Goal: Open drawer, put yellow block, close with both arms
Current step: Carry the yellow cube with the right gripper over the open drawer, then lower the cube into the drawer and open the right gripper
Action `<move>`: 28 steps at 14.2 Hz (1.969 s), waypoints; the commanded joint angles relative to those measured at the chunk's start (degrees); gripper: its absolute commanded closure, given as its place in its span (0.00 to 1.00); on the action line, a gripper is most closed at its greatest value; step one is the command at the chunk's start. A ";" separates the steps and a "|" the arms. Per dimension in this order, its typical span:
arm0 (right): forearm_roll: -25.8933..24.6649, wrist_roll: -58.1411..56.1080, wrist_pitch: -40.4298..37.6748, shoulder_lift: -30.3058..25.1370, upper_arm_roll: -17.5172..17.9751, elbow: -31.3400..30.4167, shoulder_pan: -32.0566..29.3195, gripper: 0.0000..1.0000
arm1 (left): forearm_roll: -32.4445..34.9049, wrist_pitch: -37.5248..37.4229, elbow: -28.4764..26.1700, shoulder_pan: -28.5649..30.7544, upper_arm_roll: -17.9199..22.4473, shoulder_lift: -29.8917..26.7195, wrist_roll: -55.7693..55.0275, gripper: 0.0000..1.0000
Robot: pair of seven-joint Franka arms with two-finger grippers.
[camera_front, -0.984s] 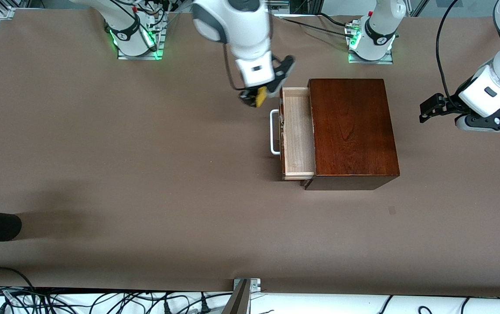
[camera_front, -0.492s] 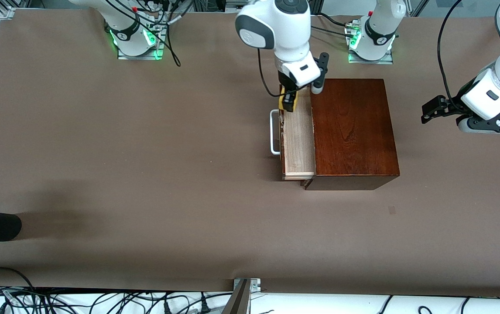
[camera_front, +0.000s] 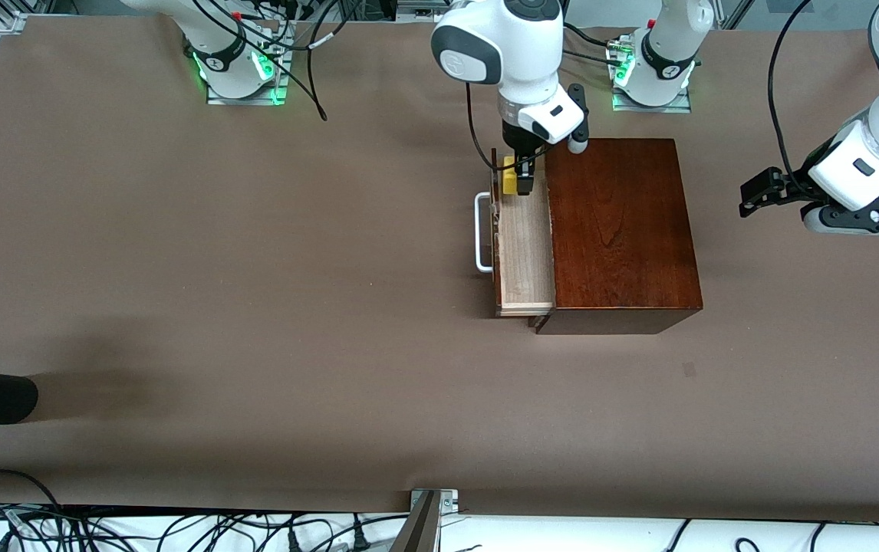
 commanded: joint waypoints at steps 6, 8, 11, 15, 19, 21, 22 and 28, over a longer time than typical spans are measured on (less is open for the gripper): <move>-1.37 -0.69 -0.42 4.68 -0.74 3.46 1.22 1.00 | -1.08 0.31 -0.28 1.20 -1.53 -0.63 1.16 0.00; -1.37 -0.26 -0.25 6.26 -0.74 5.22 1.22 1.00 | -1.08 0.31 -0.28 1.20 -1.53 -0.63 1.16 0.00; -1.37 -0.08 -0.16 7.41 -0.74 7.51 1.66 1.00 | -1.08 0.31 0.07 1.20 -1.53 -0.45 1.16 0.00; -1.64 0.10 0.11 7.85 -0.92 7.42 2.18 1.00 | -1.08 0.31 0.07 1.20 -1.53 -0.45 1.25 0.00; -2.43 -0.16 0.81 8.82 -1.79 7.42 2.10 1.00 | -1.08 0.31 0.16 1.20 -1.53 -0.45 1.24 0.00; -2.43 -0.34 1.42 9.16 -2.24 7.42 2.01 1.00 | -1.08 0.31 0.16 1.20 -1.53 -0.45 1.16 0.00; -2.43 -0.34 1.77 9.43 -2.32 7.42 2.01 1.00 | -1.08 0.31 0.16 1.20 -1.53 -0.45 1.24 0.00; -2.43 -0.25 2.30 10.05 -3.55 7.33 2.10 1.00 | -0.99 0.40 0.42 0.94 -1.53 -0.45 1.16 0.00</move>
